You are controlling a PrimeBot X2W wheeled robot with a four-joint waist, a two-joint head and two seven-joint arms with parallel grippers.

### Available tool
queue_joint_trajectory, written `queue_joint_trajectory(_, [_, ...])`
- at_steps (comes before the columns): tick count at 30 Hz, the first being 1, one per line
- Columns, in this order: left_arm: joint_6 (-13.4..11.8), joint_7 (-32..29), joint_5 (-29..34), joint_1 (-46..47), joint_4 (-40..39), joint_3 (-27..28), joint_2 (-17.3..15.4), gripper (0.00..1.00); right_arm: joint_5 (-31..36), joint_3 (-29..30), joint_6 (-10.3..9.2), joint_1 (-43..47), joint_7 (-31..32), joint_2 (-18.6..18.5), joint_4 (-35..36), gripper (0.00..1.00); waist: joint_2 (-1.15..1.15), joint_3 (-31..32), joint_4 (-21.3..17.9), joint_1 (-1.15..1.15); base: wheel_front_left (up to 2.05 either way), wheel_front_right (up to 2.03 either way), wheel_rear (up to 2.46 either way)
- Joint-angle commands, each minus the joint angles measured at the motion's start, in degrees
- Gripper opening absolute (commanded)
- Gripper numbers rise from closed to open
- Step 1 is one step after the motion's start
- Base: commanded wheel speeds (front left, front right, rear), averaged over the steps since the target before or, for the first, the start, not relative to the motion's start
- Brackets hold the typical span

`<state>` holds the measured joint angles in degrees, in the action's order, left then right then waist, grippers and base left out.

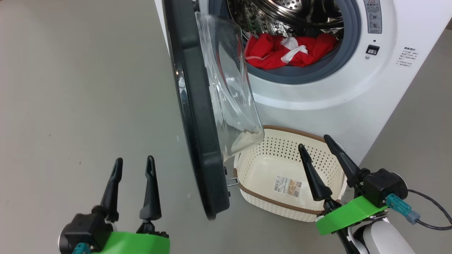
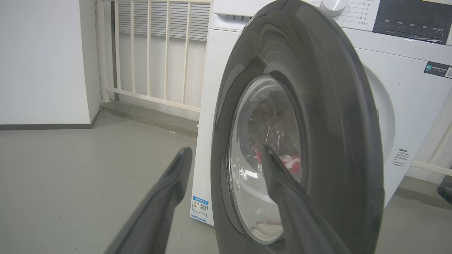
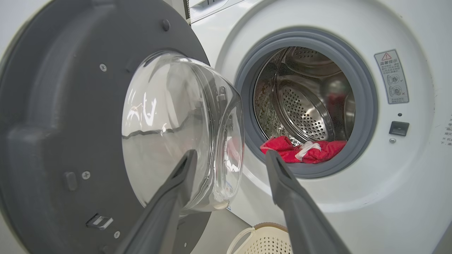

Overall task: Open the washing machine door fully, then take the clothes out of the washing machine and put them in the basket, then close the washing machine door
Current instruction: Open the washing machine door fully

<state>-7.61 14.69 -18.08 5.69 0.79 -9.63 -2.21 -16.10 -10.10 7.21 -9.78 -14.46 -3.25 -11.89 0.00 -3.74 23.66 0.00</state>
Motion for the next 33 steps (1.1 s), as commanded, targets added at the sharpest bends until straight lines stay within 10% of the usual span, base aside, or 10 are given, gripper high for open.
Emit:
queue_joint_trajectory(1, [-0.2, 0.3, 0.9, 0.1, -1.1, 1.7, -0.7, 1.00, 0.2, -1.1, 0.28, -0.3, -0.5, 0.4, 1.8, 1.00, 0.00, 0.1, 0.0, 0.00, 0.00, 0.00, 0.00])
queue_joint_trajectory(4, [-0.2, 0.3, 1.5, 0.0, -0.9, 1.8, -0.7, 1.00, 0.0, -1.3, 0.28, -0.3, -0.5, 0.4, 1.9, 1.00, 0.00, 0.1, 0.0, 0.00, 0.00, 0.00, 0.00])
queue_joint_trajectory(7, [-0.1, 0.3, 1.9, 0.1, -0.6, 1.8, -0.7, 0.14, -0.3, -1.2, 0.28, -0.4, -0.5, 0.4, 2.0, 1.00, 0.00, 0.1, 0.0, 0.00, 0.00, 0.00, 0.00])
queue_joint_trajectory(8, [0.0, 0.3, 2.0, 0.1, -0.5, 1.9, -0.7, 0.00, -0.3, -1.2, 0.28, -0.4, -0.5, 0.4, 1.9, 1.00, 0.00, 0.1, 0.0, 0.00, 0.00, 0.00, 0.00])
queue_joint_trajectory(33, [2.4, -3.7, 6.9, 11.2, -18.7, -3.5, -1.1, 0.00, -0.5, -1.0, 0.28, -1.8, -0.5, 0.4, 1.9, 1.00, 0.00, -0.9, -1.9, 0.00, 0.00, 0.00, 0.00])
